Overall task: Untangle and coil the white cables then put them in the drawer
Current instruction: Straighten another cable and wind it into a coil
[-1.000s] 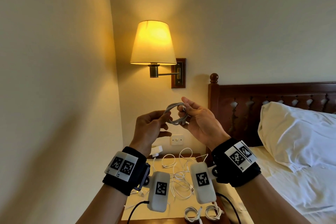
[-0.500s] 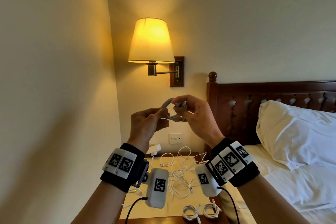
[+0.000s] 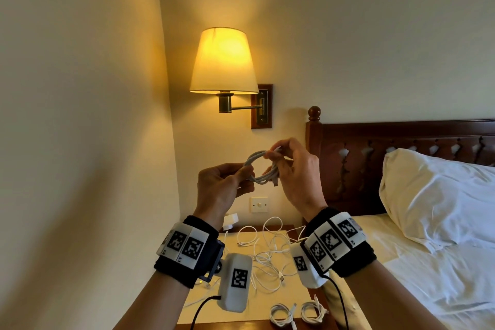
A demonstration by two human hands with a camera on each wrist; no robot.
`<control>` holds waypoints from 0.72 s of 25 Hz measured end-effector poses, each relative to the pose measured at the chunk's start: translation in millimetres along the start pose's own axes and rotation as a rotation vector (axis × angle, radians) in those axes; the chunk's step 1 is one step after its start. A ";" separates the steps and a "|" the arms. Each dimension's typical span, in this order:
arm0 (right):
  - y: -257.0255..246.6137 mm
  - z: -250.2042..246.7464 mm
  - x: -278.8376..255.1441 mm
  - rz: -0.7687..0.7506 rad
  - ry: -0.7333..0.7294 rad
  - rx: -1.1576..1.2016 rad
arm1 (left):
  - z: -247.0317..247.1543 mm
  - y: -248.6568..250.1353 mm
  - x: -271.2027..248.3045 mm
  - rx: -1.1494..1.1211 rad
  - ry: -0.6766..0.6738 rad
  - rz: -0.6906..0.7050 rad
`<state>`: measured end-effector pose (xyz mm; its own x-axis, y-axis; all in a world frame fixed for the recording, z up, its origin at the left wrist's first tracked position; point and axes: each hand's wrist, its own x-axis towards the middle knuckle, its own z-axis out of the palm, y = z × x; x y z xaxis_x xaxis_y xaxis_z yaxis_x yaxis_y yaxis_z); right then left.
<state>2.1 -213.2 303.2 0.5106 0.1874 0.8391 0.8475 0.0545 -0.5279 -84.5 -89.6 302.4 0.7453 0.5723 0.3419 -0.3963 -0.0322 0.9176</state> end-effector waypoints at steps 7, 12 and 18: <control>5.3 -11.2 -3.5 0.206 -0.198 0.130 | -5.7 -9.9 -8.5 -0.103 -0.036 -0.013; 18.2 -8.9 -26.9 0.323 -0.164 0.260 | -3.1 -42.1 -12.9 -0.110 -0.002 -0.117; 53.2 -28.9 -90.7 0.511 -0.097 0.174 | -16.2 -100.7 -13.7 -0.159 -0.009 -0.251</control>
<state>5.0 -255.6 202.9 0.8284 0.3216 0.4585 0.4544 0.0928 -0.8860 -63.5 -80.9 202.0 0.8351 0.5388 0.1105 -0.2771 0.2386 0.9308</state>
